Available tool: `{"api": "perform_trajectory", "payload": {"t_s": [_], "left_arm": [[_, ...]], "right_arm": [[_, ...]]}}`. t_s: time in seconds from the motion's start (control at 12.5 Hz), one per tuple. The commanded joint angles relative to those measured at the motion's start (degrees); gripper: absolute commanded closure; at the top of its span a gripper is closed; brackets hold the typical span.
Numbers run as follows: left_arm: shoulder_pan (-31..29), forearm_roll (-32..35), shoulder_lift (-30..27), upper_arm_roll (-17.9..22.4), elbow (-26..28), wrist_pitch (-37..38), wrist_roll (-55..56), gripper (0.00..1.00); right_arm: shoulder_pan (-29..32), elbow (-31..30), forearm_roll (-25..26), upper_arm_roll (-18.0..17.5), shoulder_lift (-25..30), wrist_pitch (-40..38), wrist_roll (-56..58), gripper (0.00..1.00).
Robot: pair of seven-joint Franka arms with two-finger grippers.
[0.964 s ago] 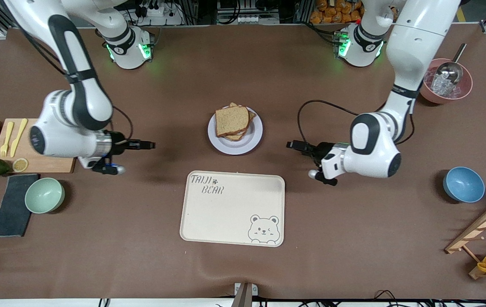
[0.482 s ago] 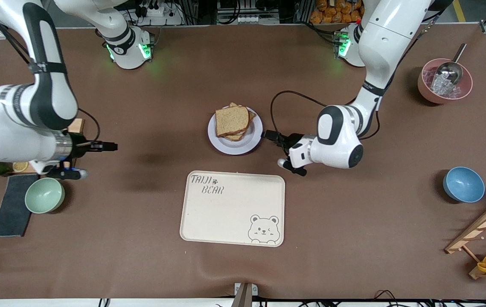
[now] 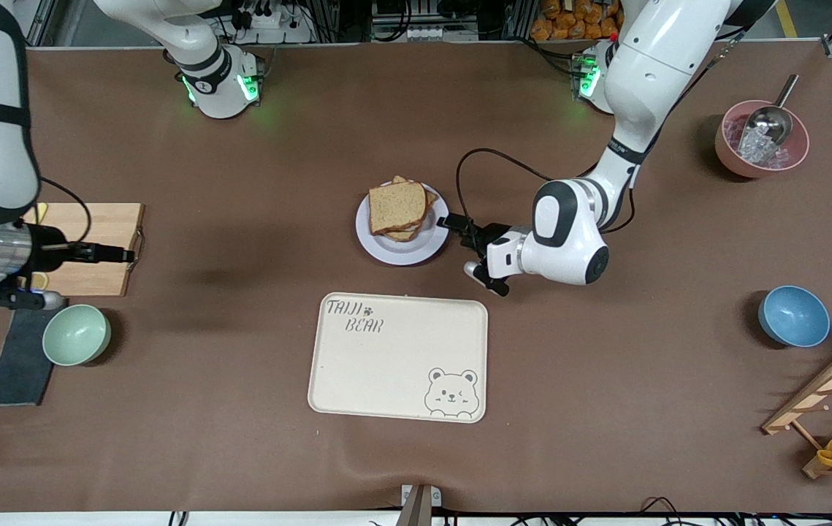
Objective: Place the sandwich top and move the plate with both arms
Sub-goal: 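Withdraw the right gripper while the left gripper reaches the plate rim, then close the left gripper on the rim of the white plate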
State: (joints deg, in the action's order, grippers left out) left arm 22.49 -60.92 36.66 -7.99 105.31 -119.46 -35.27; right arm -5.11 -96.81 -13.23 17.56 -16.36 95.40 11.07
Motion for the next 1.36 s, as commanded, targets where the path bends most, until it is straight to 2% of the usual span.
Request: {"api": "perform_trajectory", "payload": {"t_s": [0.0,0.08,0.32,0.48,0.8,0.88,0.96,1.04,1.12,1.28], "left_arm": [[1.2,-7.9,1.2,-0.2,1.6,-3.2,-7.3,0.00],[1.3,-9.0,1.2,-0.2,3.0,-4.1,-9.7,0.00],[1.5,-13.2,1.2,-0.3,4.7,-4.5,-13.7,0.00],[2.6,-14.2,1.0,-0.3,5.2,-5.3,-13.9,0.00],[4.4,-14.2,0.6,-0.3,6.8,-7.9,-15.2,0.00],[4.4,-14.2,0.3,-0.3,7.4,-8.1,-15.6,0.27],[4.5,-14.2,-0.1,-0.3,8.0,-9.2,-16.4,0.64],[4.9,-14.2,-0.4,-0.3,8.9,-11.7,-17.2,0.87],[5.6,-14.2,-0.5,-0.3,9.1,-12.8,-17.9,0.94],[5.7,-14.2,-0.5,-0.4,9.3,-13.0,-18.0,0.98]], "right_arm": [[4.8,8.2,5.7,-5.7,2.5,-7.0,0.6,0.00],[5.4,10.1,7.4,-7.3,4.0,-10.3,0.5,0.00],[6.3,10.9,11.2,-11.5,10.1,-11.1,0.9,0.00],[10.5,10.7,11.4,-16.6,12.7,-11.5,0.5,0.00],[10.9,10.4,10.6,-17.1,15.7,-9.7,-1.2,0.00],[10.9,10.4,10.7,-17.2,15.7,-9.5,-2.3,0.00],[10.8,10.5,11.1,-17.1,15.6,-8.4,-2.3,0.00],[10.4,10.5,11.3,-16.9,15.3,-7.8,-2.3,0.00],[9.8,10.5,11.6,-17.0,15.3,-7.5,-2.3,0.00],[9.0,10.8,11.6,-17.0,15.3,-7.0,-2.5,0.00]]}}
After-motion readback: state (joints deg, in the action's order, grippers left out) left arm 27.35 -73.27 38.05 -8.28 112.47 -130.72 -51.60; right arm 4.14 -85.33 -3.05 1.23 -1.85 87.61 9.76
